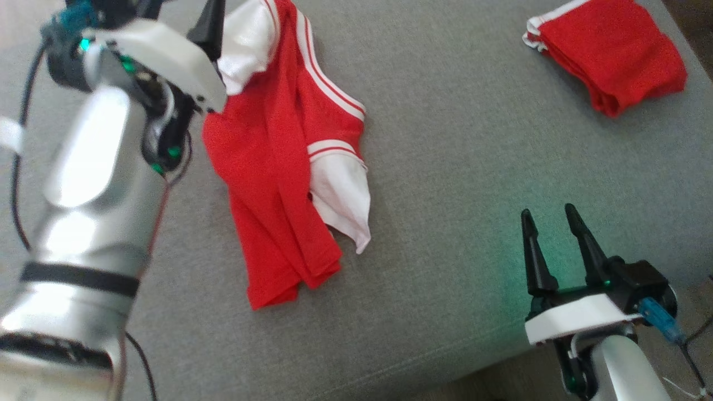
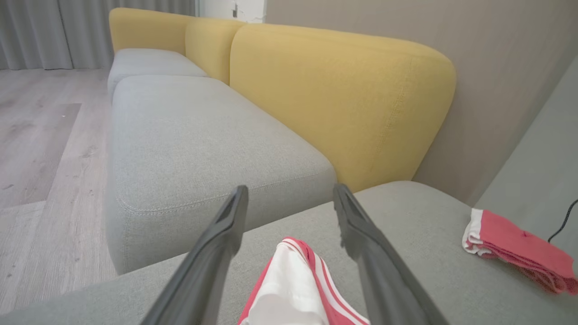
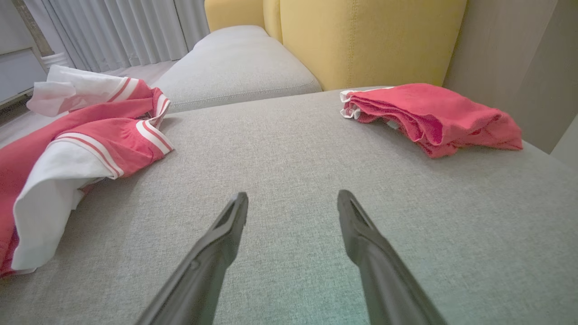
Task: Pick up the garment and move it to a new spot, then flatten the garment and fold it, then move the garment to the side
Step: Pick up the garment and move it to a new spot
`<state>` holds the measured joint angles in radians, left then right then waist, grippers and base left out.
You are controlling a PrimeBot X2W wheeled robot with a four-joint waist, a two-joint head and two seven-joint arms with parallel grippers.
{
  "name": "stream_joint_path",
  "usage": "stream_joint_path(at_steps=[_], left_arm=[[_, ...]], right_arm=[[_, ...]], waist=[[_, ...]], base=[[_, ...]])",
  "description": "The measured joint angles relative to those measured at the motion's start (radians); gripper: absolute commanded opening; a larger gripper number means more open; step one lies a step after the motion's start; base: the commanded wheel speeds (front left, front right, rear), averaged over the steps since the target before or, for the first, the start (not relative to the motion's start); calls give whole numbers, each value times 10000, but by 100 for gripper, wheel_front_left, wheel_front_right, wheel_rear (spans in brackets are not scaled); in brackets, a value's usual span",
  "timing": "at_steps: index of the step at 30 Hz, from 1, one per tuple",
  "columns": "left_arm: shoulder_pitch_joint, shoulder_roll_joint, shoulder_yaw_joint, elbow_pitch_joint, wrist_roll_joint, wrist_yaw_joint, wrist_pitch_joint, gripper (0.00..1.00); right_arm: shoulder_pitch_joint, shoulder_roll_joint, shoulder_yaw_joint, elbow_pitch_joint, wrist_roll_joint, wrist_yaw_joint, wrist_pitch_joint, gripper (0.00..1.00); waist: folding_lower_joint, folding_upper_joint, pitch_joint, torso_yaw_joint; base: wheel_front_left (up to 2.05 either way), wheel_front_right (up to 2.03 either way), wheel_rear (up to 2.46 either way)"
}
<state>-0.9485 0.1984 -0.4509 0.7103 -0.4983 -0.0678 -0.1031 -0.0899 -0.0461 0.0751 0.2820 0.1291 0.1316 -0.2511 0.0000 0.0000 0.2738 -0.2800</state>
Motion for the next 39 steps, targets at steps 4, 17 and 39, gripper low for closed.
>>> stream_joint_path(at_steps=[4, 17, 39], left_arm=[[1149, -230, 86, -610, -169, 309, -591, 100], [6223, -527, -207, -3728, 50, 1985, -1421, 100], [10971, -813, 2127, -5580, 2368, 1718, -1463, 100]], right_arm=[[242, 0, -244, -109, -215, 0, 0, 100], [1149, 13, -1275, -435, -943, 0, 0, 100], [1856, 25, -1858, -157, -1220, 0, 0, 100]], waist=[[0, 0, -434, 292], [0, 0, -1449, 1888], [-1, 0, -2762, 3708]], base=[[0, 0, 0], [0, 0, 0], [0, 0, 0]])
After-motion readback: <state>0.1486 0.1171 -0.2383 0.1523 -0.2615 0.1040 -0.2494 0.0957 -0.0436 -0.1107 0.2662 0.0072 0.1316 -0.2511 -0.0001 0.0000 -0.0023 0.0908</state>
